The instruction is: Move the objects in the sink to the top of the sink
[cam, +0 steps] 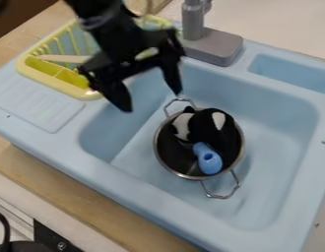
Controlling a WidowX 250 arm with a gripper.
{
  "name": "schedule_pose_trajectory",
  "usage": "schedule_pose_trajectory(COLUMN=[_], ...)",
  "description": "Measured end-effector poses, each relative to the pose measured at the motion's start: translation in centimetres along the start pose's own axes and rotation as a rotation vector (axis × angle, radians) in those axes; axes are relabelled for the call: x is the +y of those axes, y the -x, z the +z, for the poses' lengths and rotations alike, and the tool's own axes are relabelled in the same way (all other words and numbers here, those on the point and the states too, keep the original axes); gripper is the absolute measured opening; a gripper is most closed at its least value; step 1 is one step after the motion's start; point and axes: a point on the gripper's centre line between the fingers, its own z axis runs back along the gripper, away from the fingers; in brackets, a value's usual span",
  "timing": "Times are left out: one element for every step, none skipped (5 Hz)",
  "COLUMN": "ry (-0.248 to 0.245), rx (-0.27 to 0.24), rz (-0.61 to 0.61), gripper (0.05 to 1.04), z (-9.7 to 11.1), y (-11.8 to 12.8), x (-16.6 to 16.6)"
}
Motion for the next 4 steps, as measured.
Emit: schedule_pose_trajectory(ry=[-0.086, -0.098, -0.091, -0.054], rx=[0.087, 0.099, 0.118, 0.085], rz=[-0.078, -0.105, -0.12, -0.122], gripper=[0.999, 0.999, 0.999, 0.999], z=[-0.9, -1.4, -1.6, -0.7], y=[1.2, 1.8, 2.3, 2.3], x=[0.1, 0.2, 0.4, 1.3])
